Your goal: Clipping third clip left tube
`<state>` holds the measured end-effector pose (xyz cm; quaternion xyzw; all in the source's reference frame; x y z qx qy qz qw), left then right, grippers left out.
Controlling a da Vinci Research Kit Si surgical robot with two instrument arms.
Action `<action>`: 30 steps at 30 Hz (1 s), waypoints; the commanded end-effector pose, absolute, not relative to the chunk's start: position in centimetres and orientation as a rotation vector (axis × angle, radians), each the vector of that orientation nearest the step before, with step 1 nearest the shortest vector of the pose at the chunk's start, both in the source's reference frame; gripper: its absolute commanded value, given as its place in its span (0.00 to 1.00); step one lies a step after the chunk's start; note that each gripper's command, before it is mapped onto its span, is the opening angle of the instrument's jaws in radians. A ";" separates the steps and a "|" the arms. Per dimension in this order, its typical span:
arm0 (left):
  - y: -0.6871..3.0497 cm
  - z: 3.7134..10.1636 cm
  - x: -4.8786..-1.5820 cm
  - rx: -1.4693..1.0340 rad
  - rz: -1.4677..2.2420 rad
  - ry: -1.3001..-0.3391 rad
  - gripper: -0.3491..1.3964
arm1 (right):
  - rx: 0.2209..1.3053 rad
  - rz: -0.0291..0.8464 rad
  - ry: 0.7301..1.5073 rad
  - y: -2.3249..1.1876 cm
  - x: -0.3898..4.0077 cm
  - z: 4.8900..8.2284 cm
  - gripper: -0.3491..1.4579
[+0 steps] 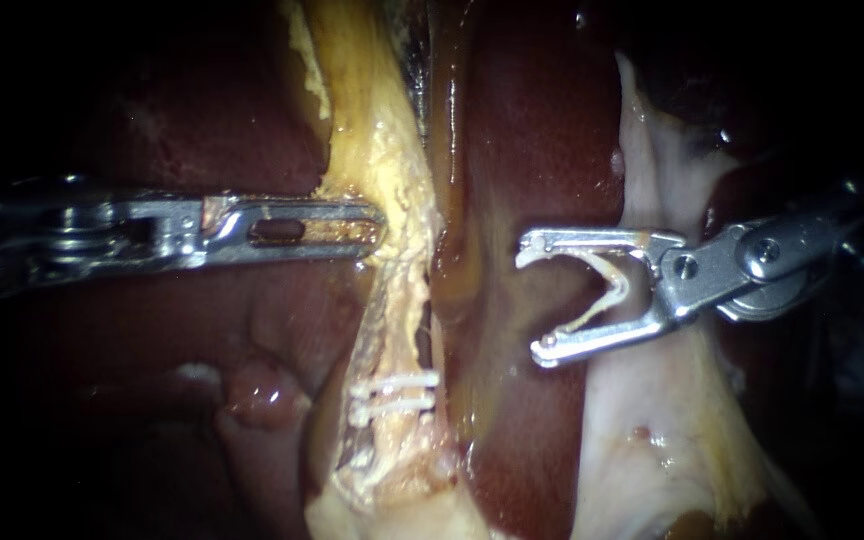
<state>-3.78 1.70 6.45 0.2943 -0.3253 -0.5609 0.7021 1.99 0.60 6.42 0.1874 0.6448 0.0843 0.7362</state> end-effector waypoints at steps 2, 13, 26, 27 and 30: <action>1.70 6.44 -3.76 0.656 -1.247 -0.725 0.00 | 0.408 0.188 1.414 0.60 2.01 6.42 0.52; 1.74 6.09 -3.22 0.660 -1.241 -0.721 0.00 | 0.552 0.274 1.401 0.34 2.29 6.64 0.52; 1.96 5.68 -2.95 0.631 -1.262 -0.755 0.00 | 0.708 0.385 1.326 0.02 2.71 7.15 0.52; 1.97 5.67 -2.94 0.632 -1.262 -0.755 0.00 | 0.714 0.395 1.322 0.01 2.72 7.18 0.52; 1.99 5.64 -2.92 0.629 -1.260 -0.761 0.00 | 0.738 0.411 1.311 0.00 2.77 7.25 0.52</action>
